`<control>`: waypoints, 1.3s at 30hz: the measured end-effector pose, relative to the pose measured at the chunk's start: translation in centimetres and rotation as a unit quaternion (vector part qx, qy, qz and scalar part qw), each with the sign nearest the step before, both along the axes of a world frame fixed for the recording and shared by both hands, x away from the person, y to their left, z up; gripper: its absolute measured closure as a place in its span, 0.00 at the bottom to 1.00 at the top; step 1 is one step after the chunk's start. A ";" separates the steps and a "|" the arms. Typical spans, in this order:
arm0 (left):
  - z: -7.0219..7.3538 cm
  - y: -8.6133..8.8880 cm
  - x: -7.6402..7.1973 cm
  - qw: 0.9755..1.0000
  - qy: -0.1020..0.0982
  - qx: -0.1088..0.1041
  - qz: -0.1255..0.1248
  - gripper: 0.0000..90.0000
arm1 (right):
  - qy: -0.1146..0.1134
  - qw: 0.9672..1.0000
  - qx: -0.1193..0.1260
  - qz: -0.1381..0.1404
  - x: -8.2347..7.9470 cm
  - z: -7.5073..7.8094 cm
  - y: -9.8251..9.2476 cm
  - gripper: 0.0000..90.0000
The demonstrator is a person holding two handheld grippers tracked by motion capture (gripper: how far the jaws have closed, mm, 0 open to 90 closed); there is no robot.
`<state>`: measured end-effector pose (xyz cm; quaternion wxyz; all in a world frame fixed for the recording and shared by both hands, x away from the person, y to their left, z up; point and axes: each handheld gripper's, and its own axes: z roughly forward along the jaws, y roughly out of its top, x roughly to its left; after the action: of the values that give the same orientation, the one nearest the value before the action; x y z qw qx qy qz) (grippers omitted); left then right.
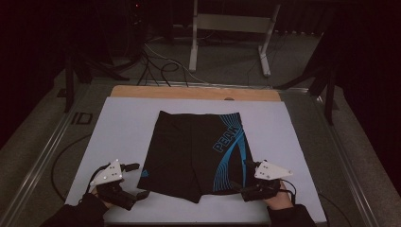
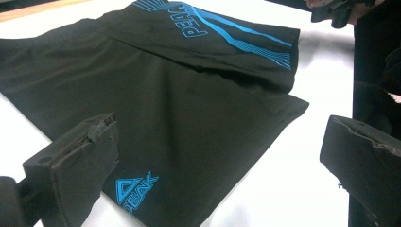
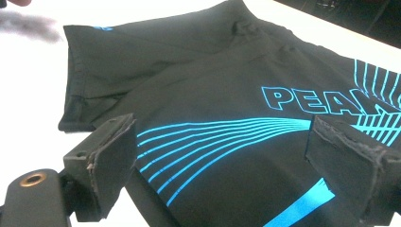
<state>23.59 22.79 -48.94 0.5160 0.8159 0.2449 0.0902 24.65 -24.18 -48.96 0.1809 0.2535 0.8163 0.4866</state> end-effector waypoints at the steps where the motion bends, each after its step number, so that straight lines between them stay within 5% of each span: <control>1: 0.0 0.0 0.0 1.000 0.001 -0.003 0.001 0.00 | 0.003 1.000 0.000 0.001 0.0 0.0 0.0 0.12; 8: 0.1 0.0 -0.2 1.000 0.003 0.001 -0.003 0.00 | 0.003 1.000 -0.005 0.004 -0.1 0.0 0.1 0.13; 13: 0.1 0.1 -0.2 1.000 0.001 -0.002 -0.003 0.00 | 0.006 1.000 0.015 0.003 0.1 0.0 0.0 0.12; 22: 0.3 -0.1 -0.2 1.000 0.000 -0.006 -0.009 0.00 | 0.018 1.000 0.001 -0.012 -0.3 0.2 0.2 0.12; 39: 1.2 -0.7 -0.3 0.999 -0.008 -0.020 -0.029 0.00 | 0.014 1.000 -0.011 0.010 -0.6 0.3 0.5 0.12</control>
<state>23.32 22.11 -47.74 0.5362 0.8117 0.2184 0.0770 24.07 -23.69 -48.65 0.1679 0.2503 0.8265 0.4755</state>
